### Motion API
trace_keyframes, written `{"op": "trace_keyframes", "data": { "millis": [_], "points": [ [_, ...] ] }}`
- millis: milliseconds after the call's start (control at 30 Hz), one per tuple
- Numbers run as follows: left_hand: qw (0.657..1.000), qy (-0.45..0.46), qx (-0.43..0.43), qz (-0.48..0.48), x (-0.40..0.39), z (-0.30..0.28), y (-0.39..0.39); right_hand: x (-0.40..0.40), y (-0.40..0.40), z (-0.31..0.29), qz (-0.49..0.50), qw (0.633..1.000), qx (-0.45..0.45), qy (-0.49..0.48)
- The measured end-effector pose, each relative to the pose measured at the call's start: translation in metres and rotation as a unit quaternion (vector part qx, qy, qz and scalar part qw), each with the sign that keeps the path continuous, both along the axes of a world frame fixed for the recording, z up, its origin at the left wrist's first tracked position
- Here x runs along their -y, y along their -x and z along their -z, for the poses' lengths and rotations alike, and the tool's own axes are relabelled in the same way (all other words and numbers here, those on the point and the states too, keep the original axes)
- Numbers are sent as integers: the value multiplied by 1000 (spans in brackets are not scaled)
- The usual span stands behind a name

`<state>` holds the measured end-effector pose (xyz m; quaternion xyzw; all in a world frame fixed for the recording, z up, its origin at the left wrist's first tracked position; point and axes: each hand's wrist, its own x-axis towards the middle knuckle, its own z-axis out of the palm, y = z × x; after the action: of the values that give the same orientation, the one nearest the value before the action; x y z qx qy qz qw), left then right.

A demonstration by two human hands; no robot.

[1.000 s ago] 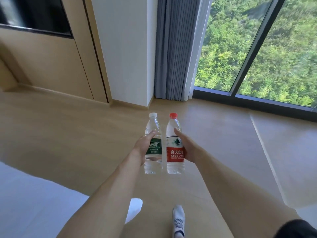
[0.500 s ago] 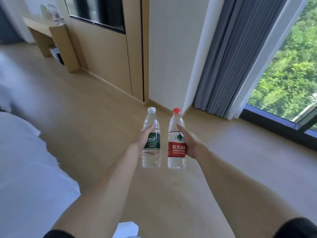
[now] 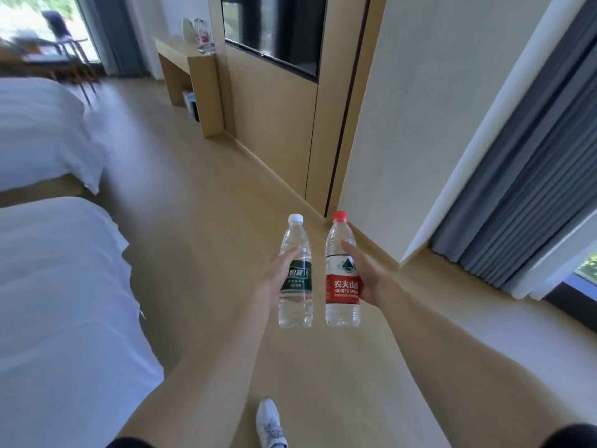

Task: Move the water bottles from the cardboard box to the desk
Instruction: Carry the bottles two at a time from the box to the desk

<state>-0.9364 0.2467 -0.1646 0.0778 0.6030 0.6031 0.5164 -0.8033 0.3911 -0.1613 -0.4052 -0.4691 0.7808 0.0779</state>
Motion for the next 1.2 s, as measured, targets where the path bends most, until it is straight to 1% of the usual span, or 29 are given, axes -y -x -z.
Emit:
{"op": "trace_keyframes", "data": {
  "millis": [200, 467, 733, 900, 1067, 1200],
  "points": [
    [999, 20, -10, -50, -57, -2, 108, -61, 119, -8, -31, 999, -5, 16],
    [994, 25, -20, -105, -103, -3, 233, -114, 250, -5, -68, 997, -7, 27],
    [982, 52, -29, -177, -145, 4, 347, -164, 384, 13, -139, 989, -14, 37],
    [973, 56, -45, -220, -184, 5, 427, -210, 478, 19, -194, 980, -17, 40],
    [961, 58, -56, -263, -233, -6, 512, -265, 578, 5, -257, 965, -9, 39],
    [954, 42, -59, -292, -265, -15, 572, -301, 651, -2, -277, 960, -22, 31]
  ]
}}
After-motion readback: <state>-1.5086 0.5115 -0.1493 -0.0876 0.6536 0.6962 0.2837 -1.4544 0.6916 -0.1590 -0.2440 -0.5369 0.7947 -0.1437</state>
